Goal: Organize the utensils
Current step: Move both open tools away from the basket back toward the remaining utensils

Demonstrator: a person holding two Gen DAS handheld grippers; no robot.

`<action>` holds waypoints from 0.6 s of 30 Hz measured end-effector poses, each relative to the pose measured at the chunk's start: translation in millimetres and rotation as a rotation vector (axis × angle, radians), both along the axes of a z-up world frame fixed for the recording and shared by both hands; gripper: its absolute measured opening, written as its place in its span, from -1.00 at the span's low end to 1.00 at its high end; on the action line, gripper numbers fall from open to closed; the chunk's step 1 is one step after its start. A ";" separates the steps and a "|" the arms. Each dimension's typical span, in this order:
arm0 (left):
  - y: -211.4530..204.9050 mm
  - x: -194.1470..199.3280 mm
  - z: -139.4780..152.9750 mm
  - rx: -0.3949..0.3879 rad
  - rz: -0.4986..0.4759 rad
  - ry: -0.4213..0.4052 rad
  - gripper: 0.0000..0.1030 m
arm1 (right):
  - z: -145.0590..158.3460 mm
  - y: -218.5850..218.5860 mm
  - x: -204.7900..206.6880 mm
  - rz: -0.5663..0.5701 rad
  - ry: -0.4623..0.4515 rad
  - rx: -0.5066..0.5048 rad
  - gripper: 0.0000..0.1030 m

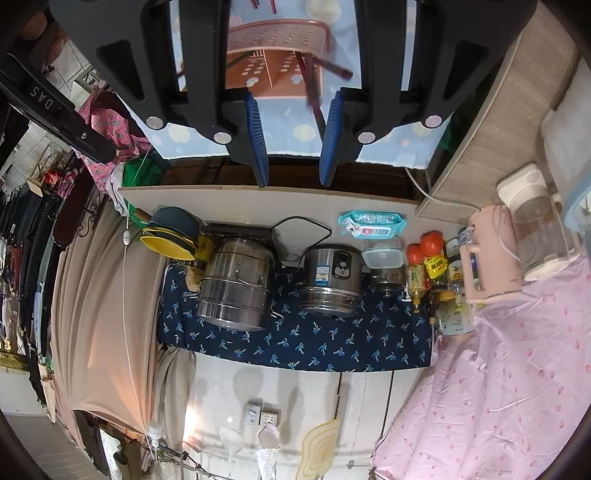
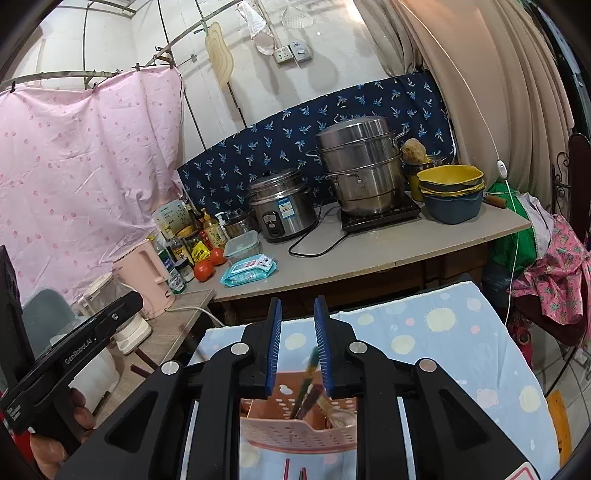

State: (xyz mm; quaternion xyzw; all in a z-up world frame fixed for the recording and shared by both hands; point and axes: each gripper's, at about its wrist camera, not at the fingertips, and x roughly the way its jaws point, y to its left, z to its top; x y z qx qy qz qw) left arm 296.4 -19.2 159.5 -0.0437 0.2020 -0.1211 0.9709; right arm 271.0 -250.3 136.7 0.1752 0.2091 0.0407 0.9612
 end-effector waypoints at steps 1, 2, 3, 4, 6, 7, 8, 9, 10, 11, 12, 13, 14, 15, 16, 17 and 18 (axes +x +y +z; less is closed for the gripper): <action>0.7 -2.7 -0.5 0.001 0.002 0.002 -0.47 | -1.1 0.2 -4.3 0.004 0.002 0.000 -0.62; 0.8 -4.4 -0.6 0.001 0.000 0.003 -0.46 | -1.9 0.4 -7.2 0.007 0.005 0.000 -0.61; 1.4 -8.2 -1.4 0.002 -0.001 0.005 -0.46 | -3.0 0.6 -11.3 0.009 0.009 0.001 -0.61; 2.0 -12.0 -2.7 0.004 -0.002 0.009 -0.46 | -4.3 1.0 -14.6 0.010 0.010 0.000 -0.61; 3.1 -19.6 -5.9 0.004 -0.005 0.018 -0.46 | -7.9 1.6 -24.1 0.014 0.019 0.000 -0.61; 3.5 -23.8 -8.4 0.004 -0.005 0.025 -0.46 | -9.7 2.2 -27.9 0.016 0.023 -0.001 -0.61; 4.5 -27.2 -10.9 0.004 -0.008 0.032 -0.46 | -12.9 2.8 -33.5 0.017 0.031 -0.004 -0.61; 4.8 -31.2 -13.7 0.005 -0.009 0.038 -0.46 | -15.7 3.1 -37.5 0.018 0.037 -0.006 -0.61; 5.0 -35.5 -17.0 0.007 -0.010 0.045 -0.46 | -19.6 3.7 -43.2 0.020 0.047 -0.010 -0.61; 5.4 -42.0 -22.6 0.012 -0.012 0.059 -0.46 | -24.0 4.3 -49.3 0.023 0.057 -0.012 -0.61; 5.5 -46.0 -25.1 0.013 -0.015 0.065 -0.46 | -29.1 5.0 -55.7 0.025 0.068 -0.013 -0.61; 5.4 -52.6 -31.1 0.019 -0.019 0.077 -0.46 | -34.2 6.2 -61.6 0.028 0.080 -0.018 -0.61; 5.2 -57.9 -36.6 0.028 -0.019 0.088 -0.46 | -38.9 7.8 -67.0 0.030 0.091 -0.023 -0.61; 5.3 -62.9 -42.1 0.035 -0.021 0.096 -0.46 | -45.0 9.4 -73.9 0.032 0.103 -0.032 -0.61; 5.6 -68.7 -49.5 0.041 -0.022 0.111 -0.46 | -50.0 11.0 -79.5 0.033 0.114 -0.040 -0.61; 6.4 -73.4 -56.4 0.043 -0.025 0.127 -0.46 | -56.8 12.5 -86.3 0.036 0.128 -0.048 -0.61; 7.2 -77.6 -61.8 0.043 -0.027 0.140 -0.46 | -62.9 13.7 -92.4 0.040 0.142 -0.054 -0.61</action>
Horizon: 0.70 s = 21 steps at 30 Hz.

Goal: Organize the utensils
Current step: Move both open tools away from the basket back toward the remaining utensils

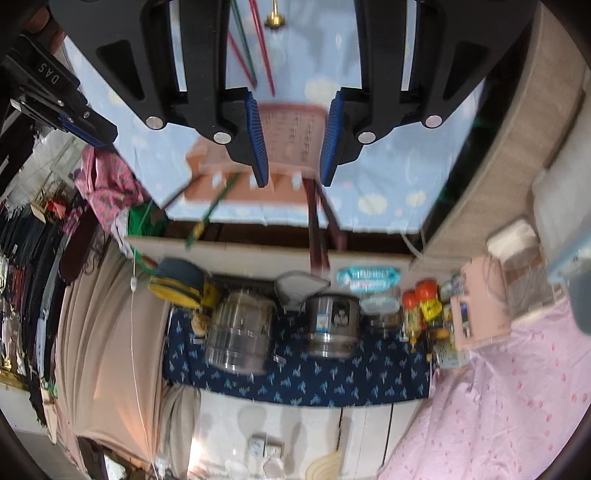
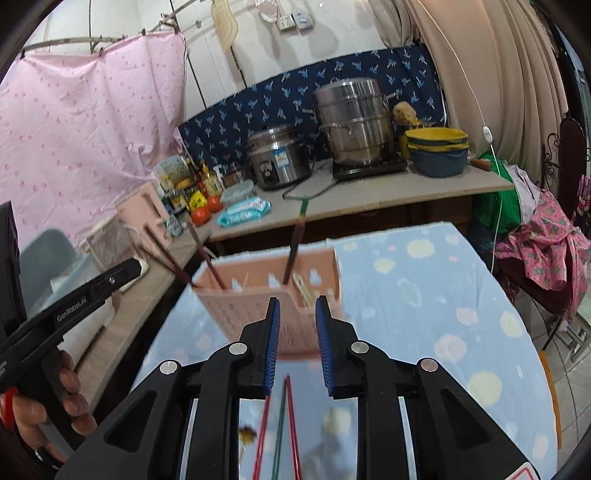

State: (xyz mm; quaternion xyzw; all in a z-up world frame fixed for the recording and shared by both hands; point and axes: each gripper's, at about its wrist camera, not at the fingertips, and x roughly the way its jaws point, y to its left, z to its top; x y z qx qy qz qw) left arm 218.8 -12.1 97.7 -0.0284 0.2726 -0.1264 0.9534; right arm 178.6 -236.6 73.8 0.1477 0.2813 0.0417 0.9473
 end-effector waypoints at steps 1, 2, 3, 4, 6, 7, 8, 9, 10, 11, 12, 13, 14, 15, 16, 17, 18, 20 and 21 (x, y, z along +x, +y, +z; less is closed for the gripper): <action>1.0 -4.6 -6.8 -0.001 -0.001 0.017 -0.46 | -8.4 1.3 -7.6 0.002 0.019 -0.005 -0.61; 2.5 -10.0 -15.6 -0.004 -0.001 0.039 -0.46 | -16.2 2.3 -14.4 0.006 0.037 -0.005 -0.61; 3.4 -14.6 -23.3 -0.005 -0.001 0.056 -0.46 | -24.4 3.6 -21.4 0.010 0.057 -0.008 -0.61; 4.3 -20.8 -33.3 -0.003 -0.001 0.079 -0.46 | -32.4 4.8 -27.8 0.011 0.075 -0.015 -0.61; 4.5 -29.5 -47.9 0.002 -0.001 0.111 -0.46 | -46.5 7.2 -38.8 0.013 0.106 -0.023 -0.61; 5.0 -34.1 -55.3 0.003 -0.002 0.128 -0.46 | -57.9 8.6 -47.0 0.021 0.135 -0.023 -0.61; 5.4 -39.9 -64.5 0.007 -0.003 0.147 -0.46 | -65.8 9.7 -52.4 0.026 0.155 -0.024 -0.61; 5.8 -45.8 -73.3 0.011 -0.003 0.164 -0.46 | -74.5 11.5 -58.8 0.029 0.177 -0.029 -0.61; 6.0 -49.9 -79.0 0.013 -0.003 0.173 -0.46 | -80.6 12.7 -62.5 0.031 0.194 -0.032 -0.61; 6.8 -56.0 -88.2 0.015 -0.002 0.189 -0.46 | -88.3 14.2 -67.8 0.036 0.214 -0.033 -0.61; 7.4 -60.5 -95.9 0.017 -0.004 0.206 -0.46 | -95.8 15.8 -72.9 0.043 0.234 -0.034 -0.61; 7.5 -65.1 -103.7 0.022 -0.008 0.224 -0.46 | -101.7 17.5 -77.5 0.047 0.249 -0.035 -0.61; 7.2 -68.8 -109.3 0.026 -0.010 0.235 -0.46 | -108.0 19.3 -82.1 0.052 0.265 -0.034 -0.61; 6.8 -73.7 -115.1 0.033 -0.012 0.245 -0.46 | -114.4 21.4 -86.8 0.056 0.280 -0.034 -0.61; 6.6 -78.8 -120.7 0.041 -0.014 0.255 -0.46 | -118.9 22.3 -90.0 0.058 0.292 -0.031 -0.61; 7.4 -82.1 -124.2 0.043 -0.014 0.263 -0.46 | -124.4 24.0 -93.9 0.063 0.306 -0.024 -0.61; 8.0 -87.1 -129.7 0.040 -0.013 0.276 -0.46 | -129.2 26.0 -97.5 0.067 0.317 -0.021 -0.61; 9.0 -93.9 -137.5 0.035 -0.015 0.300 -0.46 | -135.5 30.7 -102.8 0.076 0.331 -0.026 -0.61; 8.8 -97.8 -141.6 0.039 -0.018 0.309 -0.46 | -138.3 33.4 -105.3 0.082 0.336 -0.030 -0.61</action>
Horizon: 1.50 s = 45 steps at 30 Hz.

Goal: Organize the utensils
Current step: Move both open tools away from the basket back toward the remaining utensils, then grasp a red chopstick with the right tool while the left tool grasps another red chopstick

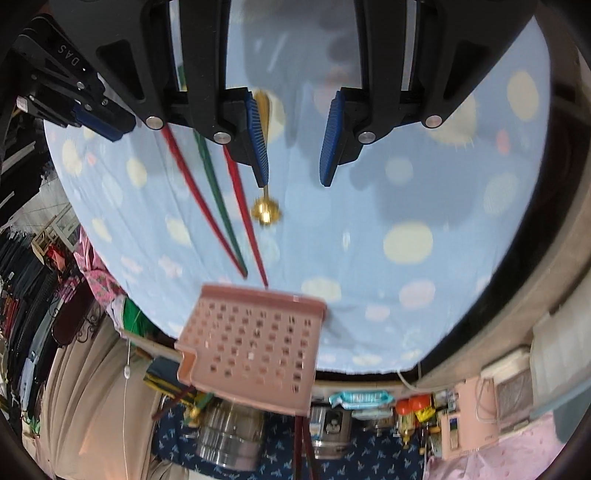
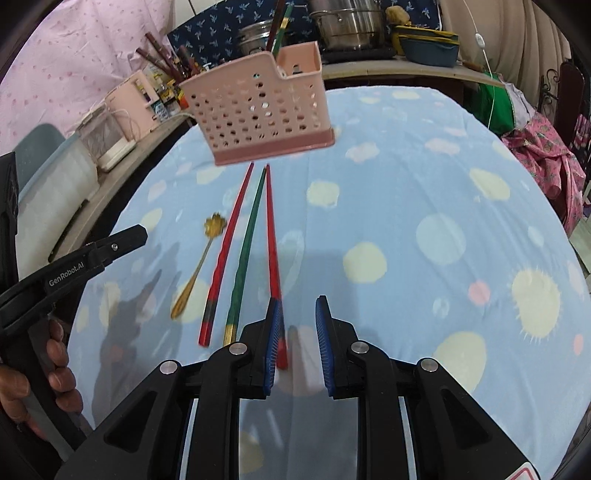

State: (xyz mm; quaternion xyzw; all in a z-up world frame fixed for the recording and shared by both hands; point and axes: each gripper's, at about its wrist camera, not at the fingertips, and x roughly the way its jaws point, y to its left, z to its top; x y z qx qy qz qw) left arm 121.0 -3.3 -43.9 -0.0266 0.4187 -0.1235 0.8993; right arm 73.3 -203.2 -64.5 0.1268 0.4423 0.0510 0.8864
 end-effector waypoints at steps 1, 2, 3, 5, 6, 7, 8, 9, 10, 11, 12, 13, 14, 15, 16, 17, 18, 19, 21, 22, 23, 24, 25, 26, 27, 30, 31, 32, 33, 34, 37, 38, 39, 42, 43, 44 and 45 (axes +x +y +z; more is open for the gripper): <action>-0.6 -4.2 -4.0 0.005 -0.003 0.008 -0.46 | -1.5 1.2 -1.3 0.004 0.003 -0.003 -0.61; -1.4 -6.6 -7.4 0.006 -0.005 0.014 -0.46 | -3.9 3.1 -3.3 0.011 0.008 -0.006 -0.61; -1.8 -10.3 -10.5 0.005 -0.010 0.021 -0.46 | -5.5 4.6 -4.0 0.014 0.010 -0.007 -0.61; -3.4 -16.4 -14.7 0.009 -0.016 0.030 -0.46 | -8.3 7.2 -5.7 0.019 0.015 -0.006 -0.61; -4.3 -18.8 -16.8 0.011 -0.019 0.035 -0.46 | -9.5 8.3 -6.3 0.021 0.016 -0.005 -0.61; -5.1 -21.1 -18.6 0.012 -0.022 0.041 -0.46 | -10.7 9.2 -6.9 0.023 0.017 -0.006 -0.61; -5.6 -22.9 -20.4 0.012 -0.026 0.049 -0.46 | -11.4 10.4 -7.0 0.025 0.017 -0.007 -0.61; -6.2 -24.6 -22.1 0.012 -0.029 0.055 -0.46 | -12.1 11.7 -6.7 0.029 0.018 -0.008 -0.61; -6.7 -25.8 -23.7 0.014 -0.031 0.058 -0.46 | -12.5 12.6 -6.1 0.033 0.019 -0.010 -0.61; -7.8 -27.7 -25.1 0.014 -0.035 0.062 -0.46 | -13.2 13.7 -5.3 0.036 0.020 -0.012 -0.61; -8.8 -29.0 -25.9 0.014 -0.038 0.065 -0.46 | -14.8 15.3 -4.5 0.040 0.023 -0.013 -0.61; -9.8 -29.9 -26.3 0.016 -0.039 0.065 -0.46 | -15.8 16.6 -3.7 0.043 0.025 -0.013 -0.61; -11.1 -30.8 -26.4 0.017 -0.043 0.065 -0.46 | -16.8 17.5 -2.6 0.045 0.028 -0.013 -0.61; -12.5 -31.2 -26.2 0.018 -0.046 0.064 -0.42 | -18.5 18.2 -1.5 0.045 0.031 -0.012 -0.61; -13.7 -31.8 -25.9 0.018 -0.047 0.062 -0.35 | -19.6 18.3 -0.6 0.045 0.033 -0.012 -0.61; -14.9 -31.9 -25.2 0.016 -0.048 0.060 -0.34 | -20.5 18.5 0.3 0.045 0.035 -0.013 -0.61; -16.2 -32.2 -24.6 0.014 -0.052 0.058 -0.34 | -21.2 18.6 1.1 0.044 0.035 -0.016 -0.61; -17.9 -32.4 -24.3 0.012 -0.056 0.058 -0.34 | -21.7 18.5 2.0 0.042 0.034 -0.019 -0.61; -21.3 -31.8 -24.2 0.011 -0.063 0.060 -0.34 | -22.3 18.6 3.8 0.040 0.034 -0.024 -0.63; -23.0 -31.5 -24.7 0.010 -0.066 0.063 -0.34 | -22.9 18.5 4.5 0.040 0.034 -0.026 -0.64; -24.0 -30.9 -25.2 0.009 -0.069 0.064 -0.34 | -23.5 18.4 5.2 0.039 0.034 -0.028 -0.65; -25.7 -30.7 -25.7 0.008 -0.073 0.066 -0.34 | -24.0 18.4 5.7 0.039 0.034 -0.031 -0.66; -27.9 -30.6 -26.2 0.010 -0.078 0.067 -0.34 | -24.4 18.5 6.1 0.040 0.035 -0.034 -0.68; -29.8 -30.4 -26.6 0.012 -0.082 0.068 -0.34 | -25.1 18.8 6.0 0.040 0.035 -0.040 -0.70; -32.0 -30.3 -27.0 0.013 -0.087 0.069 -0.34 | -25.3 18.9 6.0 0.041 0.034 -0.043 -0.75; -37.9 -30.4 -27.8 0.014 -0.101 0.070 -0.34 | -26.1 17.6 6.1 0.038 0.036 -0.047 -0.84; -39.4 -30.4 -27.9 0.015 -0.105 0.070 -0.33 | -26.3 16.4 5.8 0.037 0.037 -0.042 -0.84; -41.4 -30.2 -28.0 0.016 -0.110 0.070 -0.33 | -26.4 16.0 5.5 0.036 0.037 -0.041 -0.84; -43.2 -30.1 -28.2 0.017 -0.114 0.071 -0.33 | -26.6 15.8 5.1 0.036 0.037 -0.041 -0.84; -45.2 -29.9 -28.4 0.016 -0.119 0.071 -0.33 | -26.5 15.5 5.0 0.036 0.036 -0.041 -0.85; -48.4 -29.2 -29.5 0.013 -0.131 0.073 -0.34 | -26.4 13.6 3.5 0.031 0.038 -0.037 -0.85; -49.1 -28.8 -30.0 0.012 -0.135 0.074 -0.34 | -26.6 12.1 2.6 0.029 0.039 -0.035 -0.85; -50.2 -28.5 -30.7 0.011 -0.138 0.075 -0.34 | -26.6 10.4 1.7 0.026 0.041 -0.031 -0.85; -53.6 -27.8 -32.0 0.013 -0.148 0.074 -0.35 | -26.8 6.2 -2.4 0.017 0.044 -0.021 -0.85; -55.1 -27.0 -33.1 0.013 -0.152 0.076 -0.35 | -27.2 4.8 -3.8 0.015 0.046 -0.016 -0.85; -56.2 -26.2 -34.3 0.015 -0.153 0.079 -0.35 | -27.5 4.3 -4.4 0.013 0.047 -0.013 -0.85; -57.0 -25.4 -35.5 0.017 -0.151 0.081 -0.35 | -27.8 3.2 -5.3 0.011 0.048 -0.008 -0.85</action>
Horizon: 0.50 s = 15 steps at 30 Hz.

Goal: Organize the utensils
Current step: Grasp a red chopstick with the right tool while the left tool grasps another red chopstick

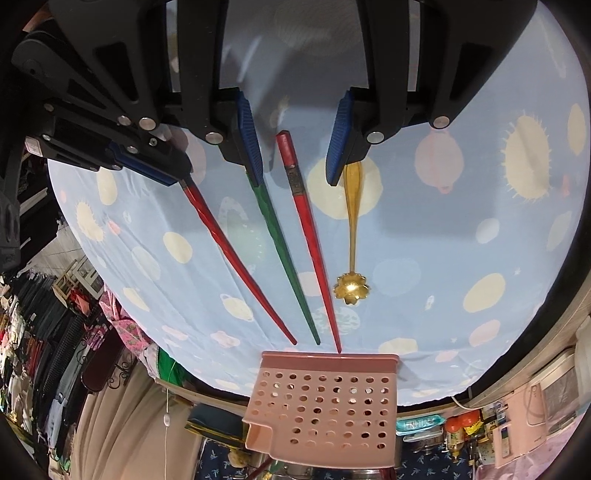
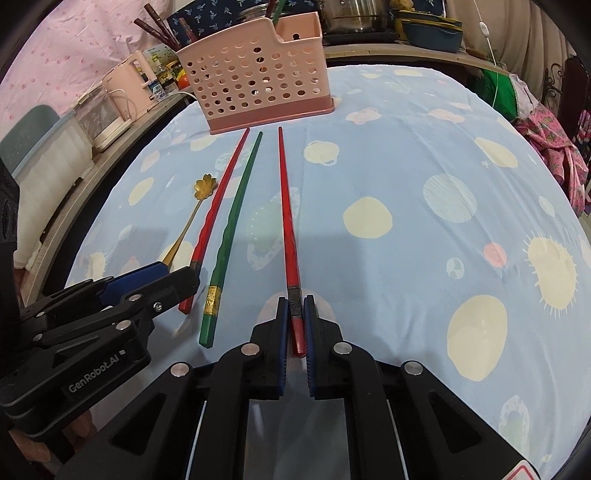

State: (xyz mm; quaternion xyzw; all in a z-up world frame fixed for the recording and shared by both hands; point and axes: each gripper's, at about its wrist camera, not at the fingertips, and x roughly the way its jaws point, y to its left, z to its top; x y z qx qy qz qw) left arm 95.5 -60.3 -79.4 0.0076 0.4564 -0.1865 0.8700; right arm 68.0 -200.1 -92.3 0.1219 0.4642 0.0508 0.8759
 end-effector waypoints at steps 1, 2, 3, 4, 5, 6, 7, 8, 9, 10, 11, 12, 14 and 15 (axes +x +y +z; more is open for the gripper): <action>-1.1 0.6 -1.3 0.000 -0.003 0.002 -0.36 | -0.1 -0.2 -0.4 0.000 0.000 0.001 -0.85; -2.2 1.1 -2.3 0.003 -0.006 0.003 -0.37 | -0.2 -0.3 -0.7 -0.001 0.000 0.001 -0.85; -3.3 0.9 -3.2 0.009 -0.007 -0.001 -0.38 | -0.3 0.1 -0.8 -0.001 0.000 0.001 -0.85; -4.7 0.9 -4.2 0.015 -0.012 -0.004 -0.40 | -0.4 -0.3 -0.9 0.000 0.000 0.001 -0.85; -5.7 0.7 -4.6 0.020 -0.014 -0.006 -0.41 | -0.5 -0.3 -0.9 0.000 0.000 0.001 -0.85; -6.5 0.5 -5.4 0.027 -0.015 -0.009 -0.44 | -0.8 -0.9 -1.4 0.000 0.000 0.001 -0.85; -7.1 -0.4 -5.5 0.032 -0.016 -0.014 -0.50 | -0.7 -0.7 -1.4 0.000 0.000 0.002 -0.85; -7.3 0.0 -5.5 0.034 -0.016 -0.016 -0.55 | -0.5 -0.3 -1.1 0.000 0.000 0.001 -0.85; -7.3 0.4 -5.9 0.034 -0.015 -0.017 -0.62 | -0.5 -0.4 -1.0 0.000 0.000 0.001 -0.85; -6.4 0.6 -6.1 0.033 -0.013 -0.017 -0.67 | -0.6 -0.5 -1.4 -0.001 0.000 0.001 -0.85; -5.5 0.9 -6.2 0.031 -0.011 -0.018 -0.71 | -0.6 -0.5 -1.4 -0.001 0.000 0.001 -0.85; -5.0 1.1 -6.0 0.029 -0.012 -0.016 -0.79 | -0.5 -0.6 -1.5 0.000 -0.001 0.000 -0.85; -3.5 0.5 -5.6 0.024 -0.011 -0.014 -0.80 | -0.6 -0.7 -1.5 0.000 0.000 0.002 -0.85; -3.0 0.2 -5.3 0.022 -0.011 -0.012 -0.81 | -0.5 -0.3 -1.1 0.000 0.000 0.002 -0.85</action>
